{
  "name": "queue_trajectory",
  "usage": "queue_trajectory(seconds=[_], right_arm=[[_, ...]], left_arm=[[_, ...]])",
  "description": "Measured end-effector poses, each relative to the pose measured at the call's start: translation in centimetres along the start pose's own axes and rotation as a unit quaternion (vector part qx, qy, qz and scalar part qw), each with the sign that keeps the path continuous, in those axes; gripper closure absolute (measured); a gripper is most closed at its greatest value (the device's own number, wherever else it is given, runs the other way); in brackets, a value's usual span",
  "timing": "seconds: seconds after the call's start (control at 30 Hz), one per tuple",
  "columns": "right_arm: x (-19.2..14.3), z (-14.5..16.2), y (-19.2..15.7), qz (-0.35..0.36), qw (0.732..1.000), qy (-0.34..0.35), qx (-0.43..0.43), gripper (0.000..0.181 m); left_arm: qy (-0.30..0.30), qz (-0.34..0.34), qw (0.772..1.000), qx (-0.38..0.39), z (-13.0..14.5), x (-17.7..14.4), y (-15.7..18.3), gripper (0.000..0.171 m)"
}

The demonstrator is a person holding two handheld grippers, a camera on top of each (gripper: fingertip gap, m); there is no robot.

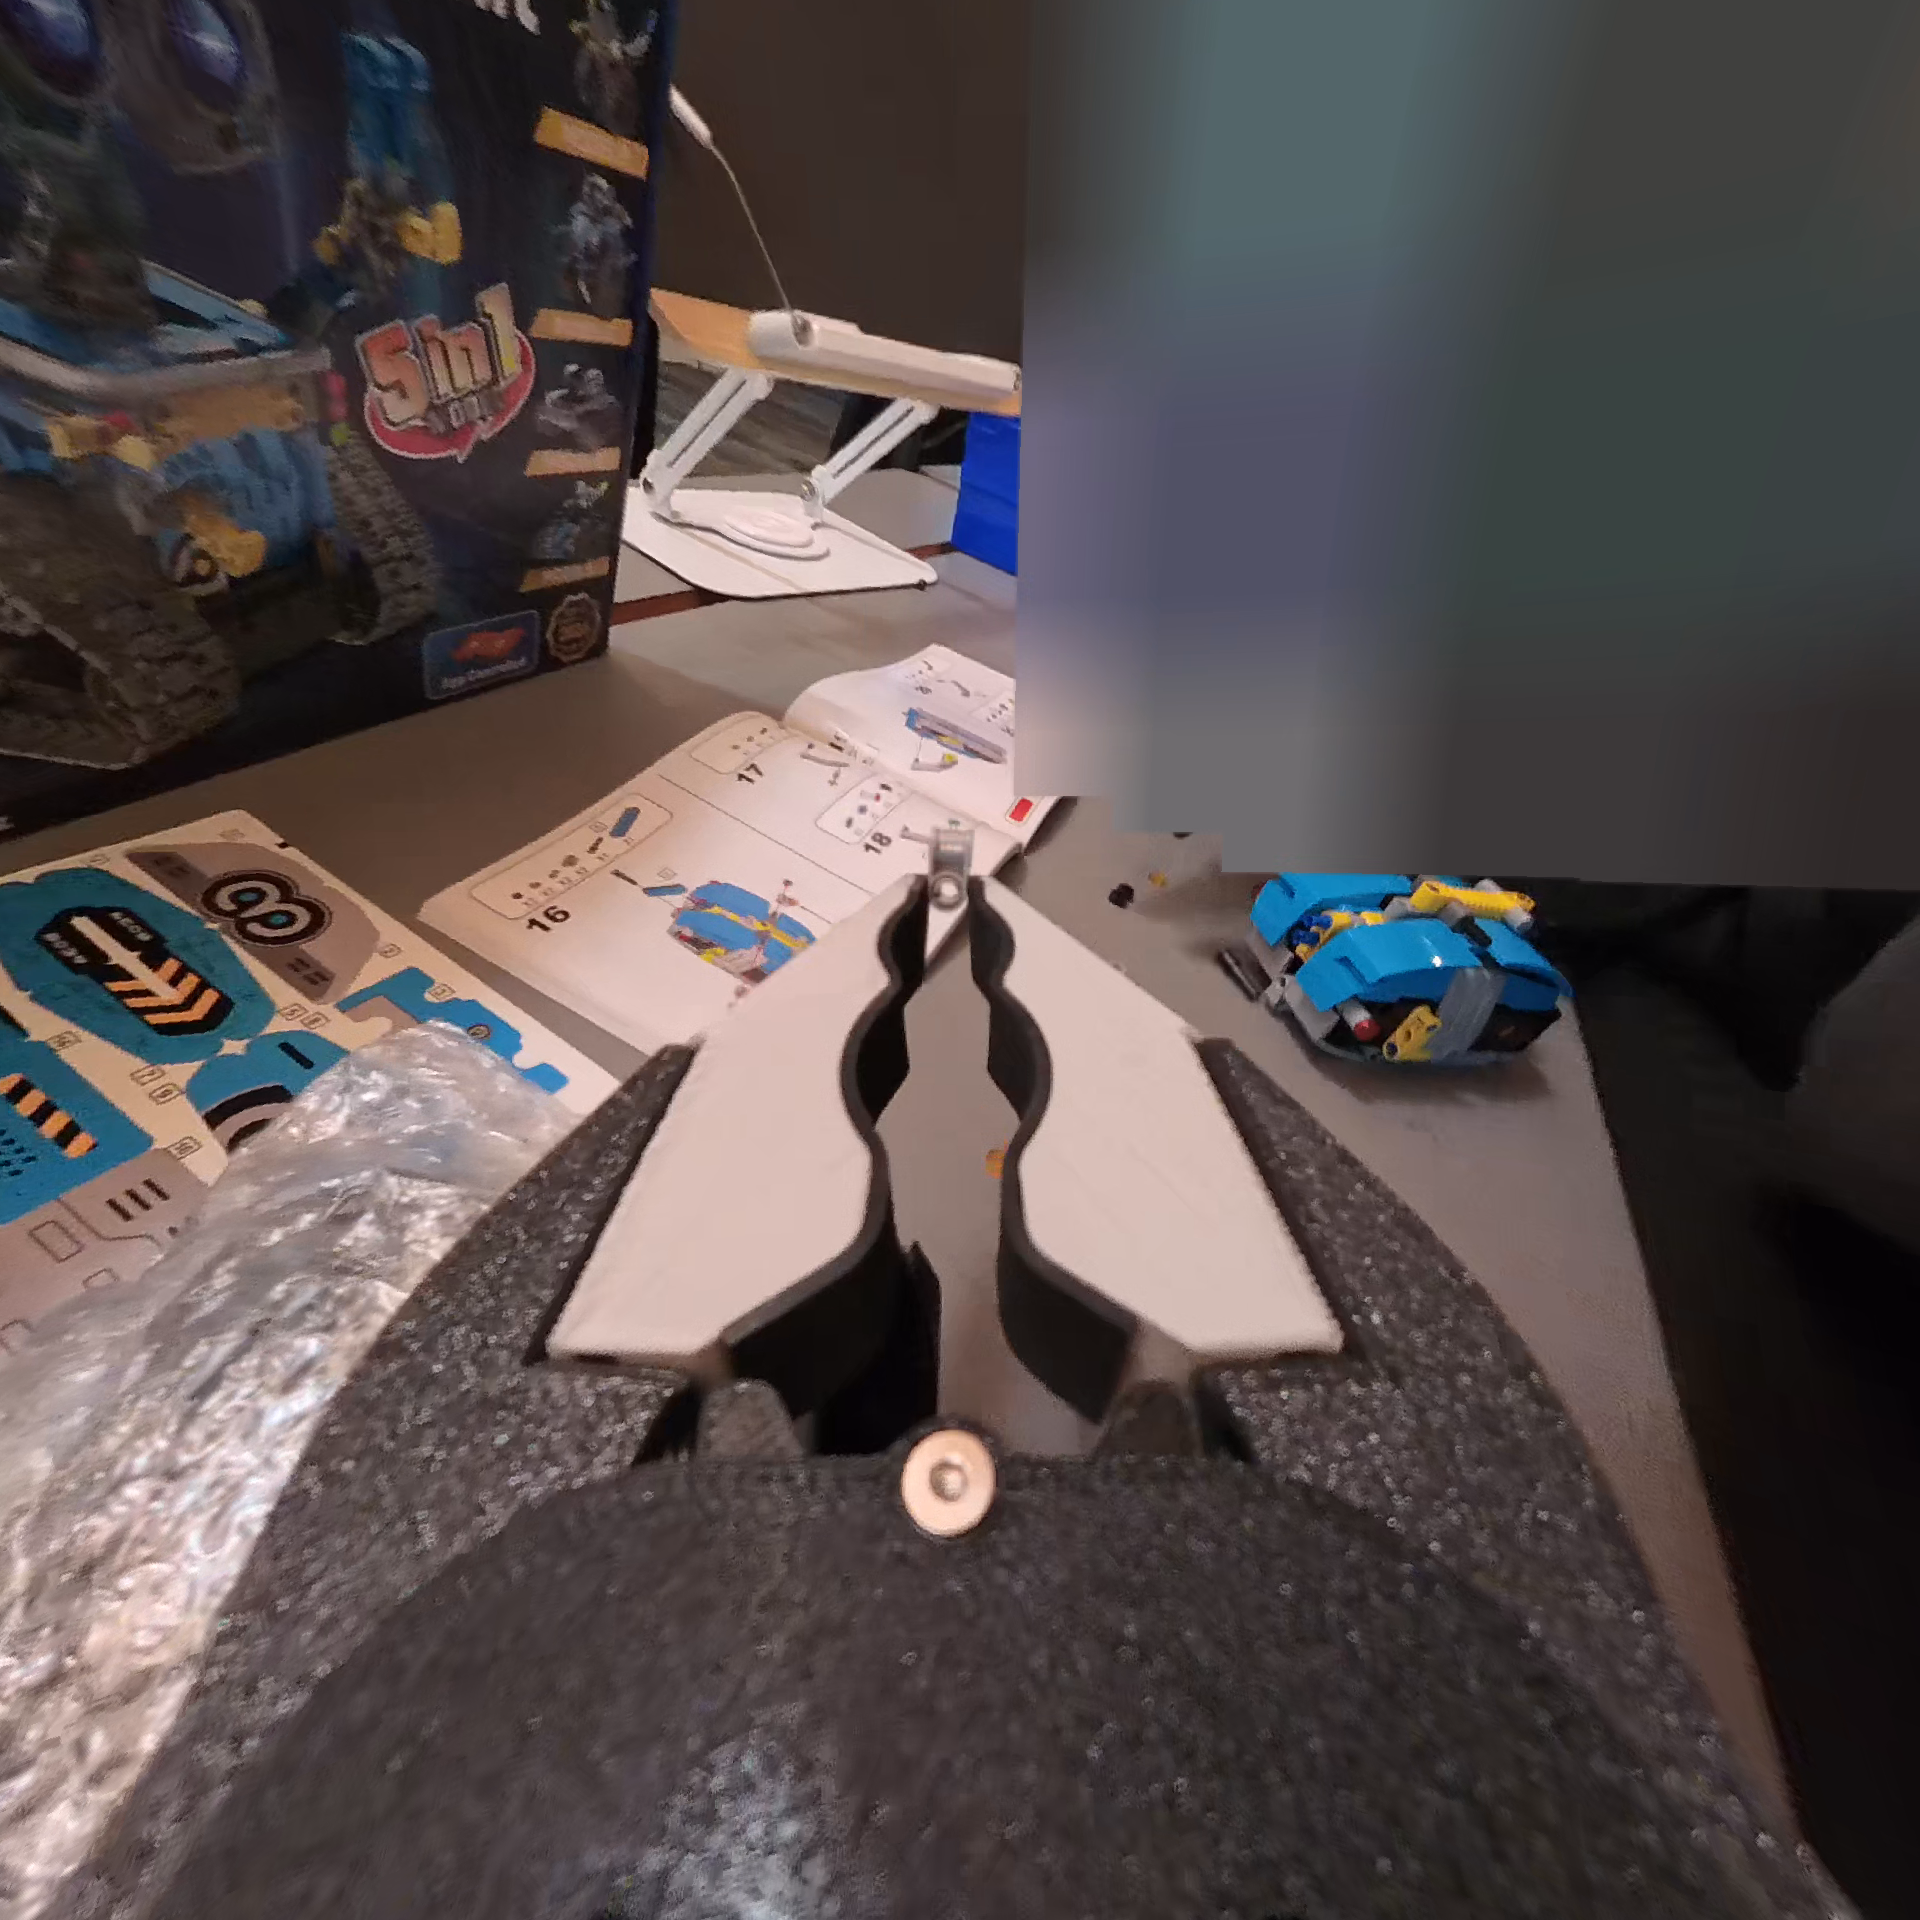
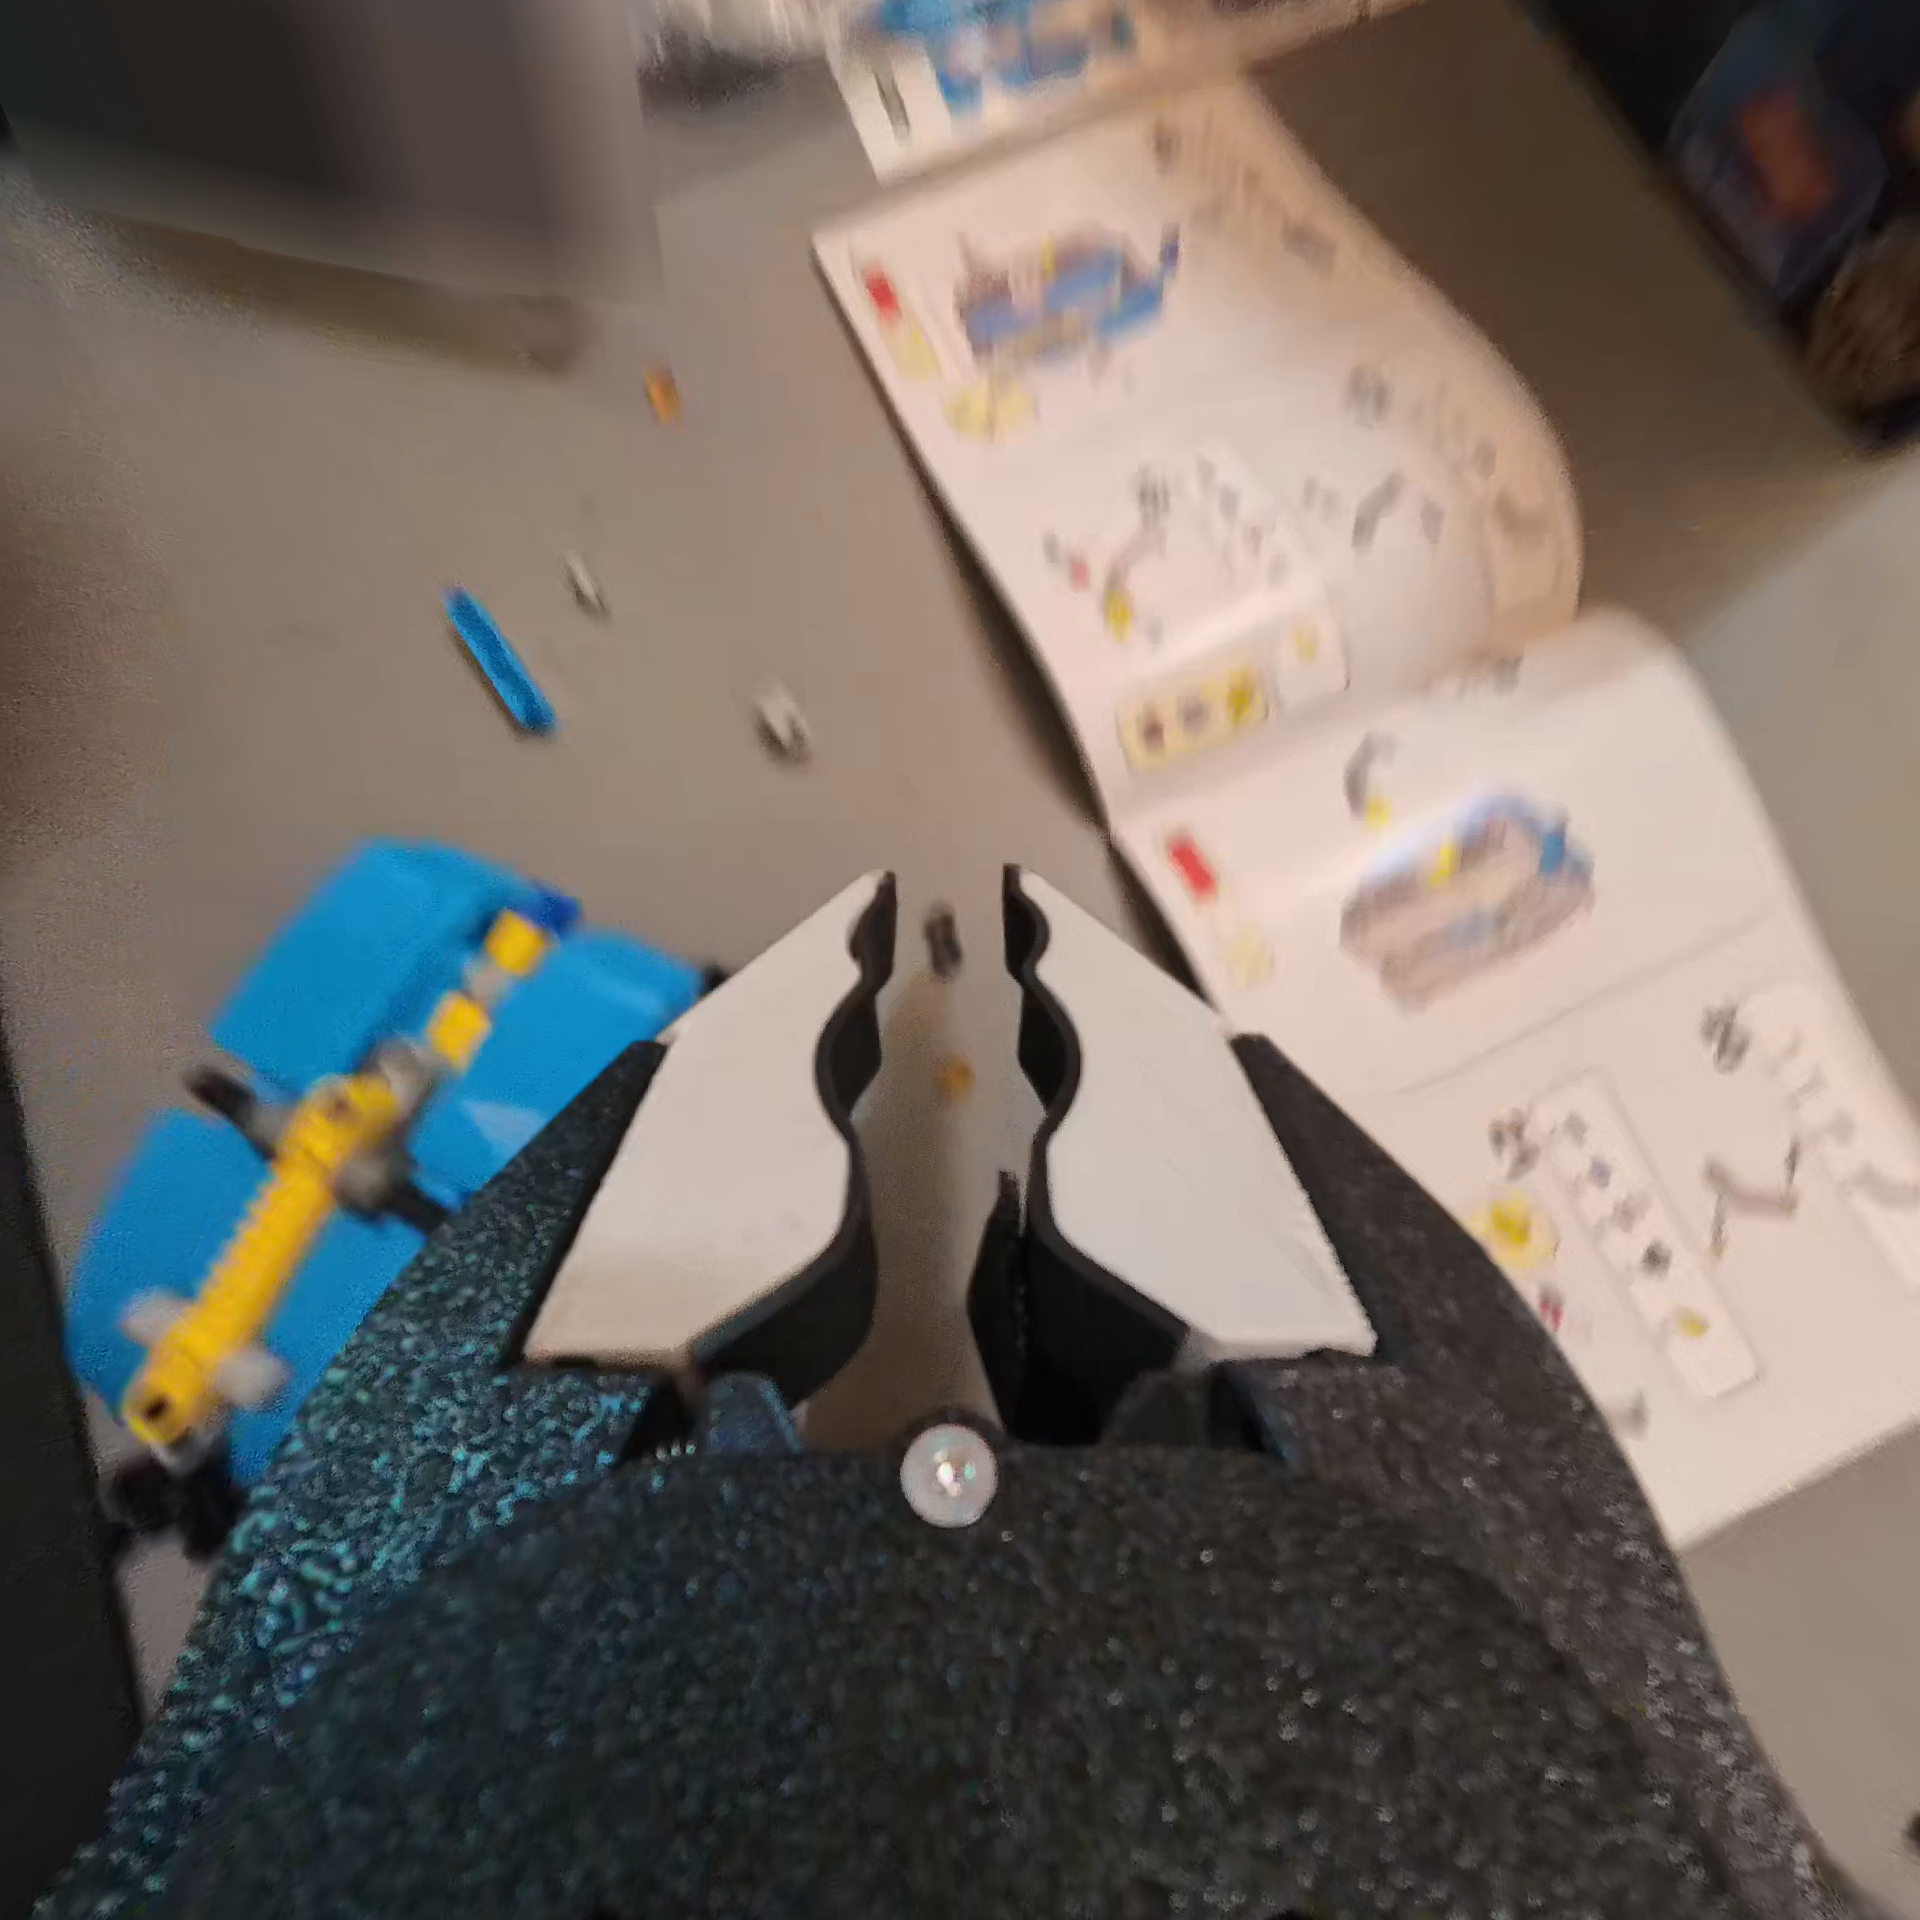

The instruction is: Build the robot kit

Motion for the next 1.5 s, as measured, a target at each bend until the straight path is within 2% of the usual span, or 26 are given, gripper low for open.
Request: queue_trajectory(seconds=[0.07, 0.13, 0.23, 0.33, 0.4, 0.57, 1.07, 1.17, 1.3, 1.37, 1.47, 1.5], right_arm=[[1.0, -4.1, -1.4, -0.016, 0.999, 0.022, -0.042, 0.159], [3.3, -7.4, -3.9, -0.061, 0.994, 0.009, -0.093, 0.157], [7.7, -9.9, -5.9, -0.104, 0.982, -0.035, -0.156, 0.159], [10.7, -9.7, -6.9, -0.156, 0.970, -0.081, -0.169, 0.167], [11.5, -9.1, -6.9, -0.153, 0.965, -0.103, -0.188, 0.176], [11.9, -9.4, -6.5, -0.098, 0.966, -0.103, -0.214, 0.177], [12.9, -8.3, -6.6, -0.093, 0.961, -0.131, -0.225, 0.181], [12.7, -8.1, -6.8, -0.073, 0.952, -0.134, -0.264, 0.181], [12.5, -7.6, -7.9, -0.033, 0.922, -0.142, -0.359, 0.181], [12.3, -7.3, -8.8, -0.059, 0.923, -0.151, -0.348, 0.180], [11.7, -7.3, -10.1, -0.154, 0.944, -0.152, -0.248, 0.166], [11.4, -7.5, -10.3, -0.172, 0.947, -0.142, -0.232, 0.171]], left_arm=[[0.010, 0.003, 1.000, -0.029, -0.2, -0.1, -0.6, 0.165], [0.022, 0.006, 0.998, -0.066, -0.5, -0.4, -1.3, 0.165], [0.036, 0.010, 0.993, -0.116, -0.7, -0.7, -2.4, 0.165], [0.039, 0.010, 0.992, -0.118, -0.7, -0.7, -2.5, 0.165], [0.033, 0.015, 0.994, -0.105, -0.6, -0.6, -2.1, 0.165], [0.030, 0.015, 0.994, -0.103, -0.6, -0.5, -2.1, 0.165], [0.024, 0.020, 0.994, -0.102, -0.5, -0.3, -1.9, 0.165], [0.024, 0.020, 0.994, -0.101, -0.5, -0.3, -1.9, 0.165], [0.021, 0.022, 0.994, -0.100, -0.5, -0.3, -1.9, 0.165], [0.022, 0.022, 0.994, -0.100, -0.5, -0.3, -1.9, 0.165], [0.022, 0.023, 0.994, -0.101, -0.5, -0.3, -1.9, 0.165], [0.021, 0.023, 0.994, -0.101, -0.5, -0.3, -1.9, 0.165]])
Point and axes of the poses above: each gripper's, where its closed fingertips meet, x out along the fingers, z out of its underside, y = z × x across the jaws, the point moved 4 cm from there along -x, back along the fingers, and after that the axes turned 5 degrees about -z, right-handed, at the moved point
